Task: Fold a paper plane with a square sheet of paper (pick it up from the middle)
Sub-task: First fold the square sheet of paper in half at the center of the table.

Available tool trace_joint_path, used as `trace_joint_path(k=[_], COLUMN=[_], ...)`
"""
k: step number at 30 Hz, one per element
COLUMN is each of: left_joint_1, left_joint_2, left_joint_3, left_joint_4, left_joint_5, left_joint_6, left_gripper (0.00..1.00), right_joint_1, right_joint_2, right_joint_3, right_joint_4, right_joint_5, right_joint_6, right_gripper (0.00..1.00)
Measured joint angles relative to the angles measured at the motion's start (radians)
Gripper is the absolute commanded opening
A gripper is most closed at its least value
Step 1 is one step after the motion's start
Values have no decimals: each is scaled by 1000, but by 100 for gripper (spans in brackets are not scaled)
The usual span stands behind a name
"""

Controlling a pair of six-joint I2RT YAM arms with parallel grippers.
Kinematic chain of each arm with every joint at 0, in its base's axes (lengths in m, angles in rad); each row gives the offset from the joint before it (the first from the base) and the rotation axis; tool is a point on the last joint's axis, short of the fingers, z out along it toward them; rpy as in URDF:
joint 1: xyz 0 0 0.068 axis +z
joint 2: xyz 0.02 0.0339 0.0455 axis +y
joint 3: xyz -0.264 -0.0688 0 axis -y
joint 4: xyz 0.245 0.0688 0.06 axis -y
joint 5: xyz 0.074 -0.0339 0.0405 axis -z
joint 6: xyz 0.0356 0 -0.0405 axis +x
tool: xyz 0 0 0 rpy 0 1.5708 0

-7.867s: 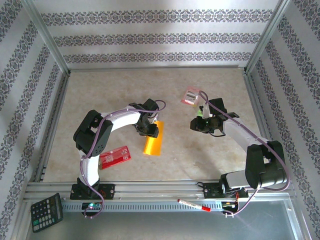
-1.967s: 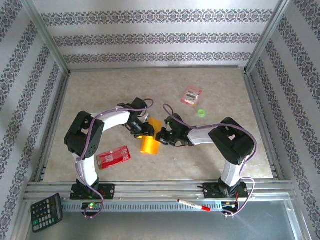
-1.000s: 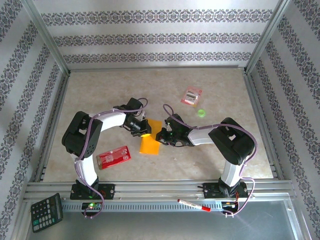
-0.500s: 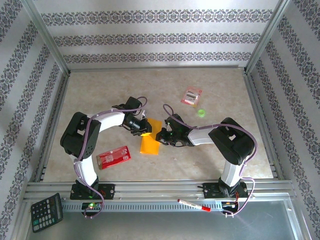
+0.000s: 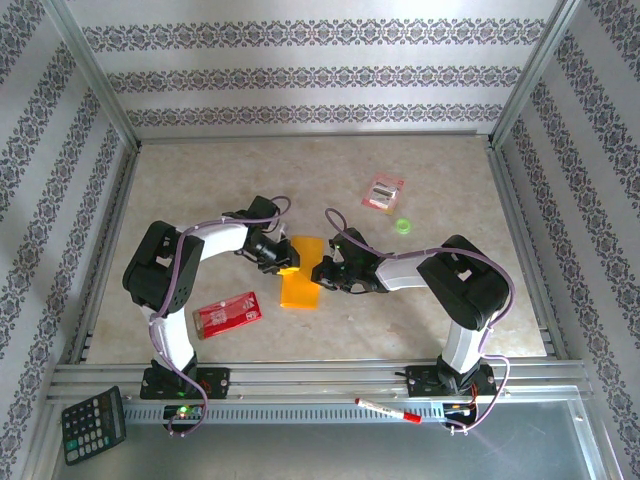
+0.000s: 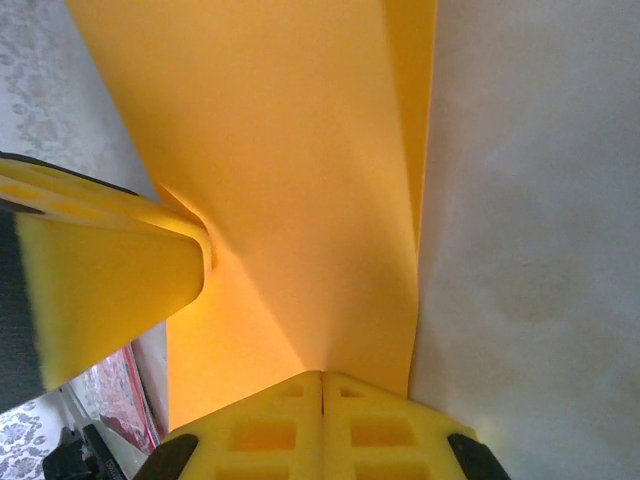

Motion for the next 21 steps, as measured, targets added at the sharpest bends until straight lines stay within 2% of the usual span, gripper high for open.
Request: trace_joint_path(k=[7, 12, 21], left_joint_1=[1, 26, 56], left_joint_2=[10, 77, 106], left_joint_3=[89, 105, 113], left_joint_4=[5, 17, 23], left_joint_5=[11, 3, 47], left_joint_6=[0, 1, 3], left_gripper=[20, 19, 23], right_joint_1=[0, 0, 0], right_joint_2=[0, 0, 0], right_joint_3=[3, 3, 3], right_joint_4=[-6, -6, -6], right_joint_5=[0, 0, 0], right_joint_6=[-3, -3, -3], right_gripper=[0, 0, 0])
